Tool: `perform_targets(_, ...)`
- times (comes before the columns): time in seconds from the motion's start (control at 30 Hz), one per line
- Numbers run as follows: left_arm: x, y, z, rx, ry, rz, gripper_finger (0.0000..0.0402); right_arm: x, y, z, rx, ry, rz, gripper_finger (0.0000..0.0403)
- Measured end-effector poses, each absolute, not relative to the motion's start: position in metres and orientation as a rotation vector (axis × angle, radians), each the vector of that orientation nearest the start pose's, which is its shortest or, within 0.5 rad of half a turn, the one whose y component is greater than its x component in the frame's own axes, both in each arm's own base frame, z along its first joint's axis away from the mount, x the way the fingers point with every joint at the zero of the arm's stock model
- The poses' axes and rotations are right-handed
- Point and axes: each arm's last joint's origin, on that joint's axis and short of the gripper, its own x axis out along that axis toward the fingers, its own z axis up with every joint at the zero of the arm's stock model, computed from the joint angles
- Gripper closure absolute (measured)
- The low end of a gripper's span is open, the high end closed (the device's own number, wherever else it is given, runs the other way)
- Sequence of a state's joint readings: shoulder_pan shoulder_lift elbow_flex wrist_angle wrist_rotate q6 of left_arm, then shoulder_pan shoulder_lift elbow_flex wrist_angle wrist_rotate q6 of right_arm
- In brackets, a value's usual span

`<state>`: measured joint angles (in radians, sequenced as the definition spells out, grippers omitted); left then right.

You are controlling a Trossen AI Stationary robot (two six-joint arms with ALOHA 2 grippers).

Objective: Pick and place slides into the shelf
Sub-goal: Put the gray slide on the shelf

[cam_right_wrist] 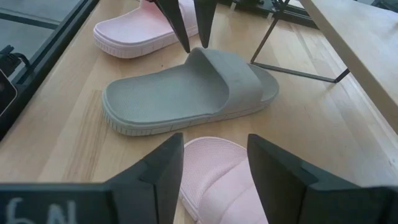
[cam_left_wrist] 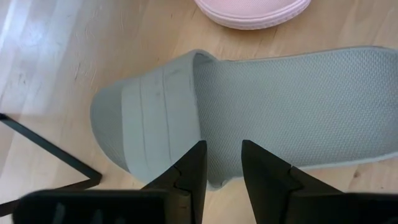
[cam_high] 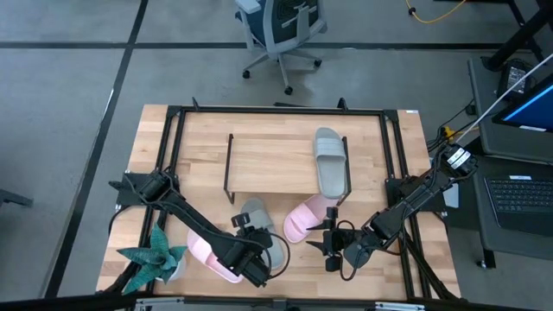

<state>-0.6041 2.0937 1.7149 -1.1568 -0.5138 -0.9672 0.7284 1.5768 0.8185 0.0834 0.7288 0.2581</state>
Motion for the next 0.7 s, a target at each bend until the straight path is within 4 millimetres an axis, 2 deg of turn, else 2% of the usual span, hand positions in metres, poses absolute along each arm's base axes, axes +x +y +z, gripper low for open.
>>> perform_targets(0.7, 0.3431, -0.2187, 0.2030, -0.026, 1.136, 0.513, 0.0310, 0.2444, 0.1924, 0.1867, -0.194, 0.496, -0.065, 0.0224)
